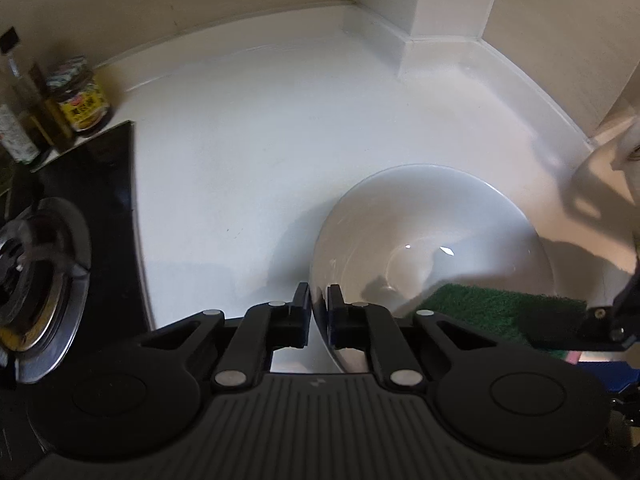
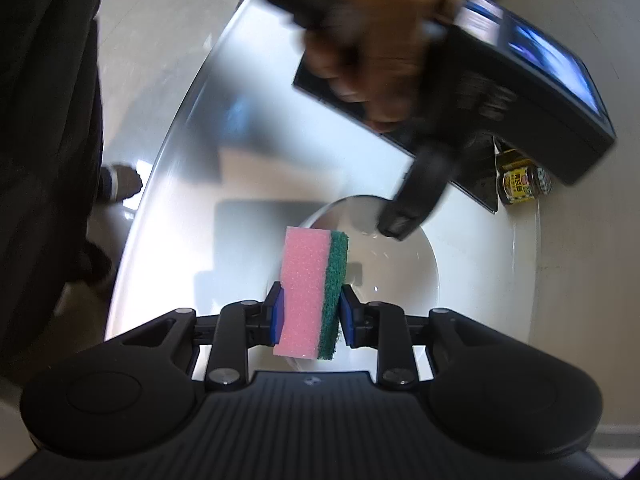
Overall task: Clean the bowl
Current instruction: 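Rub the sponge around the bowl wall while the left tool tilts the bowl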
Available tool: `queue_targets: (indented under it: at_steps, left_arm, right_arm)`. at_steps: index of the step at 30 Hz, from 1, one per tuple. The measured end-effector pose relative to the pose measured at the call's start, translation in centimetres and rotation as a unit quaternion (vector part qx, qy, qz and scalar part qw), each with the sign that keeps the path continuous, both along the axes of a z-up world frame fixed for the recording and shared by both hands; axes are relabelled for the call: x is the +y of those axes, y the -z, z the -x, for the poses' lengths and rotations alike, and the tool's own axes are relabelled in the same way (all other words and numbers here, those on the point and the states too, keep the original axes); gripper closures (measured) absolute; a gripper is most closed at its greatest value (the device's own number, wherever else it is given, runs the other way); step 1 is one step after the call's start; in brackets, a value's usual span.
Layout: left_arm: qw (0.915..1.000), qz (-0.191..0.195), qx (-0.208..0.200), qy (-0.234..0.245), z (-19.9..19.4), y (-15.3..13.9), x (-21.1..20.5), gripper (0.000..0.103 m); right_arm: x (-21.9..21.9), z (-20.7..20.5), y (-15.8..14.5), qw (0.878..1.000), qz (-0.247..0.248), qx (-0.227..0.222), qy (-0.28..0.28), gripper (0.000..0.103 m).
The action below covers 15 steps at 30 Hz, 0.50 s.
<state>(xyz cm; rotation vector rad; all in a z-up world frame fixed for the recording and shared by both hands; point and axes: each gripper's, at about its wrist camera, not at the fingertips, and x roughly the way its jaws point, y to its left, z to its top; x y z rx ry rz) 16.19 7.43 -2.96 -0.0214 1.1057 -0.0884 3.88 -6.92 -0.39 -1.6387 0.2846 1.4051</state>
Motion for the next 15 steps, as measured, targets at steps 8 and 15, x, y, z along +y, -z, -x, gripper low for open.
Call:
queue_targets:
  at_steps: [8, 15]
  left_arm:
    - [0.9923, 0.053, 0.000, -0.112, 3.5, -0.3, 1.0, 0.090]
    - [0.9973, 0.003, 0.013, -0.072, 3.2, 0.5, -0.6, 0.090]
  right_arm:
    - [0.8, -0.4, -0.2, 0.998, -0.028, 0.028, 0.044, 0.079]
    - [2.0, -0.4, -0.2, 0.997, -0.044, 0.053, 0.043, 0.079]
